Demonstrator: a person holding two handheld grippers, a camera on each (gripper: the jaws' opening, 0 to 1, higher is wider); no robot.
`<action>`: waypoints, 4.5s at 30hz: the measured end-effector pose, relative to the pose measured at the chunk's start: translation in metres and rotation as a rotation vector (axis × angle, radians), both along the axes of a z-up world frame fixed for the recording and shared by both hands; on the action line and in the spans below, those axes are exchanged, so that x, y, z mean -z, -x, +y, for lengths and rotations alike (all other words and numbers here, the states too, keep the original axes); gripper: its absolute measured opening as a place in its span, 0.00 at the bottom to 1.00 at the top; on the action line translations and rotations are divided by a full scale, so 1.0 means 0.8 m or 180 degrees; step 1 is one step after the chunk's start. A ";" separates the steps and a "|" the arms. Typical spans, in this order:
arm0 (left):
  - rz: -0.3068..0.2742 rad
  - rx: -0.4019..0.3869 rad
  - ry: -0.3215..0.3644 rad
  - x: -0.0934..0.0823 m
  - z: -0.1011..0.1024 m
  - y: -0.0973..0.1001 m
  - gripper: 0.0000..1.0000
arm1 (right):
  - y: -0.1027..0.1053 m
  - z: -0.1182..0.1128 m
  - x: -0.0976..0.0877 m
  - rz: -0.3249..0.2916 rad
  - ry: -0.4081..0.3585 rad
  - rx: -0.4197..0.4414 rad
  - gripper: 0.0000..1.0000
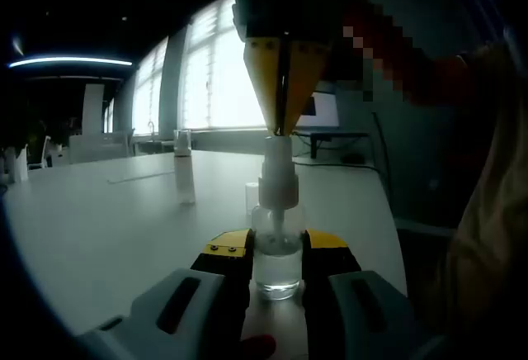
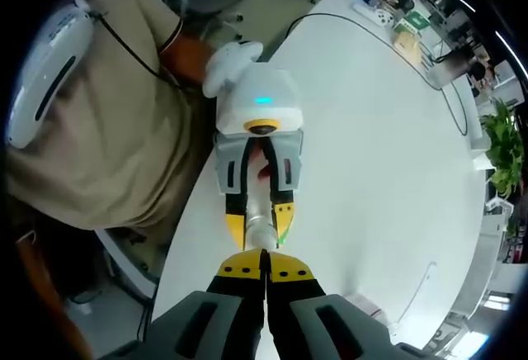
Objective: Clamp pump bottle remove cover press pump head put on cover
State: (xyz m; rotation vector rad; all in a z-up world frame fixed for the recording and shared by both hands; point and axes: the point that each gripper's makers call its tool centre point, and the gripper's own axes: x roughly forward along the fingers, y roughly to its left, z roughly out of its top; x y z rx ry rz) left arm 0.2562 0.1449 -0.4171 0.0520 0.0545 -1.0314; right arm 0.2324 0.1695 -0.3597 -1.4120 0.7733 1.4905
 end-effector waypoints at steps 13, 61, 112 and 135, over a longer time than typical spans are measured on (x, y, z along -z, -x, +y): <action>-0.0003 0.0001 -0.0002 0.000 0.000 0.000 0.14 | -0.001 0.000 0.000 0.0034 -0.0005 0.0026 0.00; 0.0014 0.0002 0.0007 0.000 0.000 0.000 0.14 | 0.000 -0.001 0.000 -0.0023 0.0067 0.0063 0.00; 0.0001 0.0001 0.0001 0.000 -0.001 0.001 0.14 | 0.000 0.000 0.004 -0.0001 0.0063 0.0139 0.00; -0.0004 -0.0001 -0.0004 0.000 0.000 0.001 0.14 | 0.001 -0.002 0.009 0.0015 0.0054 0.0176 0.00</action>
